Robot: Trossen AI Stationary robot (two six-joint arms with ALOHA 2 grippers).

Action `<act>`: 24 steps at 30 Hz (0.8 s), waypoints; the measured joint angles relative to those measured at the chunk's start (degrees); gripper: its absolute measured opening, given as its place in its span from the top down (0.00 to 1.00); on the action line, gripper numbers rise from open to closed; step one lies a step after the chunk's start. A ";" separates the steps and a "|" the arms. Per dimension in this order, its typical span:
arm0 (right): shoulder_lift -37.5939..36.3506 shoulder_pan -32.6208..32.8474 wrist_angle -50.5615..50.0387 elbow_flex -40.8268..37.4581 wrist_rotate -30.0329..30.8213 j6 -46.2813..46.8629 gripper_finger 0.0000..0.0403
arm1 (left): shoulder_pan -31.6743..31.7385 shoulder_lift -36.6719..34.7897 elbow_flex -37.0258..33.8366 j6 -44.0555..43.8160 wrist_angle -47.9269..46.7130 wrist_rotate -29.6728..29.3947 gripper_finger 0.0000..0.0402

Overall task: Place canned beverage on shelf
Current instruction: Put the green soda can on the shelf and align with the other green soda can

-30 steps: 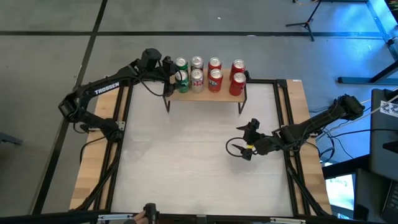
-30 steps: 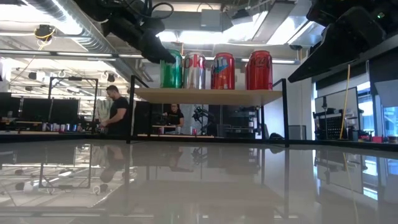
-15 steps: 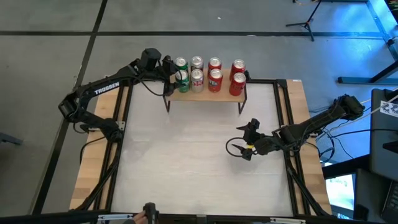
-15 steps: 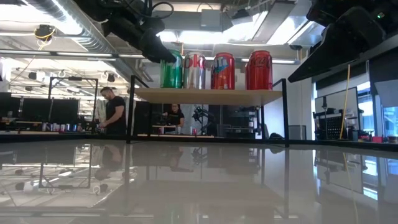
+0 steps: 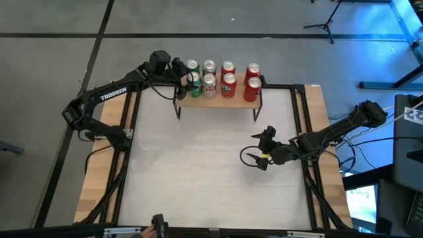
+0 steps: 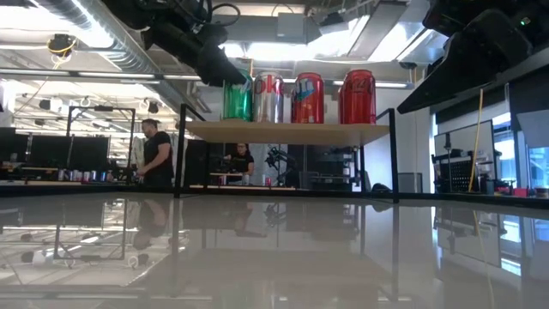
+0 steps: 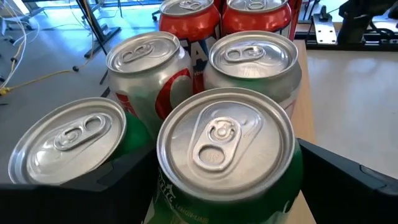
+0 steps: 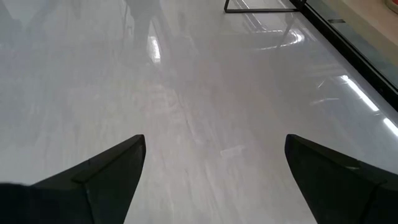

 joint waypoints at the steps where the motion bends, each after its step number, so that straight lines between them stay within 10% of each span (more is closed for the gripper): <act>1: 0.00 0.00 0.00 0.00 0.00 -0.01 0.06 | 0.00 0.00 0.00 0.00 -0.06 0.00 0.18; 24: 0.00 0.00 -0.02 0.00 0.02 -0.16 0.06 | -0.04 -0.41 0.07 -8.84 1.24 -0.30 0.18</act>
